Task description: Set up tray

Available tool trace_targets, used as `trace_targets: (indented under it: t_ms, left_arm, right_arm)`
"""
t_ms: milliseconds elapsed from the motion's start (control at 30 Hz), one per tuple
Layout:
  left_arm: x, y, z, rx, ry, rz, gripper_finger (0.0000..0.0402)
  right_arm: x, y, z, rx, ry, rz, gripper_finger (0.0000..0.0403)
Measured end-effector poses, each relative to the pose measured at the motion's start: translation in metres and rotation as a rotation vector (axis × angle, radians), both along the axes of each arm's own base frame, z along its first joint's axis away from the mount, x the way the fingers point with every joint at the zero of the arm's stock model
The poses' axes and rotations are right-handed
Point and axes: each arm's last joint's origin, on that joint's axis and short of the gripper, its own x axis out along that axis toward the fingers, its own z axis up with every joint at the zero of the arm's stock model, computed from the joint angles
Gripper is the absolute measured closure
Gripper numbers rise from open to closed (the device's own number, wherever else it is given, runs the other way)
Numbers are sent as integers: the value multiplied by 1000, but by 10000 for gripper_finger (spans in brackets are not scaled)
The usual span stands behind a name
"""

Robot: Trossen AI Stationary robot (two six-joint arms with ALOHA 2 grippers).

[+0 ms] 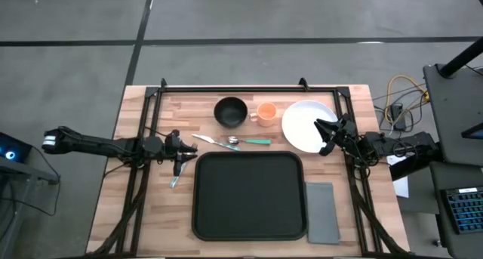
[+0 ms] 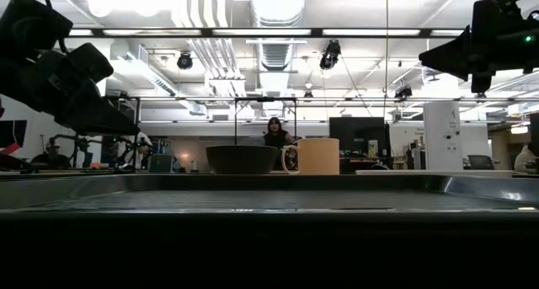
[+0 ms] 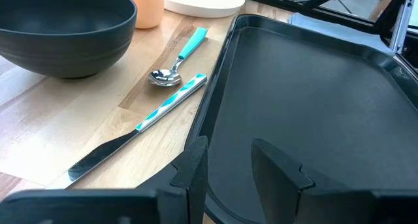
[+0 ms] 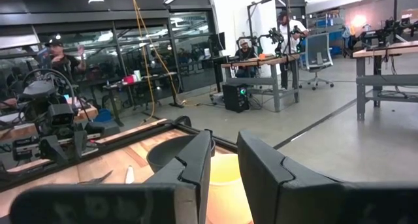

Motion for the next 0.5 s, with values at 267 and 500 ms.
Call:
trace_targets:
  t_ms: [267,500]
  left_arm:
    - [0,0,0,2,-2,2,304]
    - [2,0,8,35,-23,-5,304]
  right_arm:
    - [0,0,0,5,1,1,335]
    - [0,0,0,72,-52,17,335]
